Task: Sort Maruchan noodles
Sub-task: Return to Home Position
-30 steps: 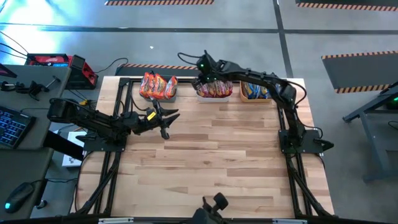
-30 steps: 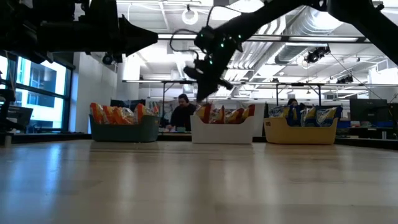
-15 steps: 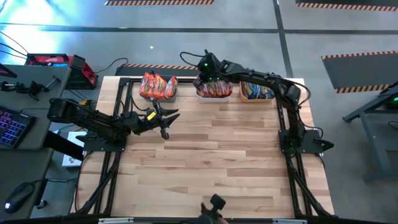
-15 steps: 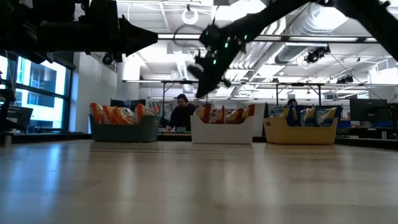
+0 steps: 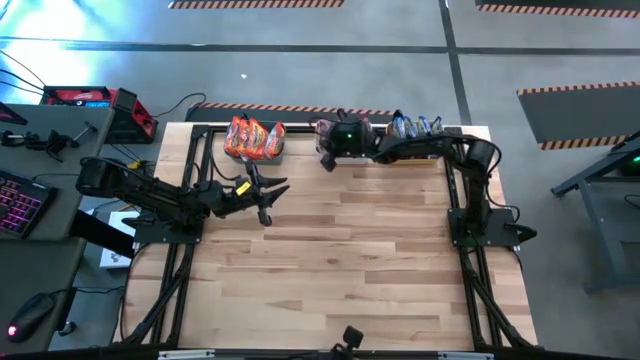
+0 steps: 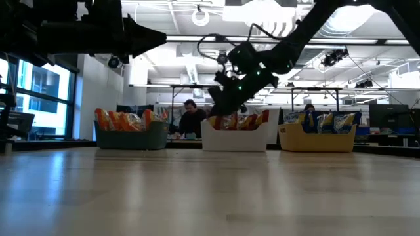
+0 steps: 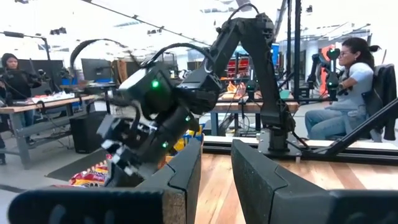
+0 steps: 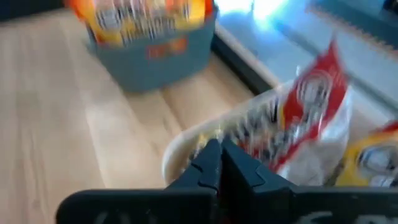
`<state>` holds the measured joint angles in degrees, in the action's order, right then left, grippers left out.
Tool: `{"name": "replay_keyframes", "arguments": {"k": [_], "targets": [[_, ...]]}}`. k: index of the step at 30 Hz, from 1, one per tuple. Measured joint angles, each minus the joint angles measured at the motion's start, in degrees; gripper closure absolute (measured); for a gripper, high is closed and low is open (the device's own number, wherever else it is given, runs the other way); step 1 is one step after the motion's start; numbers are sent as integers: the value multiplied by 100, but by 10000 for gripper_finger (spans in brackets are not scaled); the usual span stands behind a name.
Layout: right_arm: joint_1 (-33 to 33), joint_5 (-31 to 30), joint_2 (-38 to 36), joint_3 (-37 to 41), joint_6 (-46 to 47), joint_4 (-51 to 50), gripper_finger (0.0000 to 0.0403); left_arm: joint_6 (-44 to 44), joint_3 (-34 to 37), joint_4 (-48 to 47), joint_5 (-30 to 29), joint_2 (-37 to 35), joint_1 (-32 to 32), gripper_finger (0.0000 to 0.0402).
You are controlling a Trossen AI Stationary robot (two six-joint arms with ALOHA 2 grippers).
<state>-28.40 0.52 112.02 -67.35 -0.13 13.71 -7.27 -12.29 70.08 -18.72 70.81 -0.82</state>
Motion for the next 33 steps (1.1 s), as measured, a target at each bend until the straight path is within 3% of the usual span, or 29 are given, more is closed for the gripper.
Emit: {"name": "replay_keyframes", "arguments": {"k": [4,12,17,24,33], "targets": [[41,165,-215,106,-272,742,403,-80,0,-1,-3,0,2,323],[98,601,-1385,245,-891,473,403,-116,-2,-359,103,-213,-15,323],[259,656,-2355,1534,-1235,1072,403,-94,-2,-1073,313,-749,-15,323],[590,621,-3440,3683,-1137,2911,403,-29,0,-2102,780,-1564,-13,338],[984,605,-4844,4821,-1131,3102,403,19,0,-3015,1081,-2226,-13,385]]}}
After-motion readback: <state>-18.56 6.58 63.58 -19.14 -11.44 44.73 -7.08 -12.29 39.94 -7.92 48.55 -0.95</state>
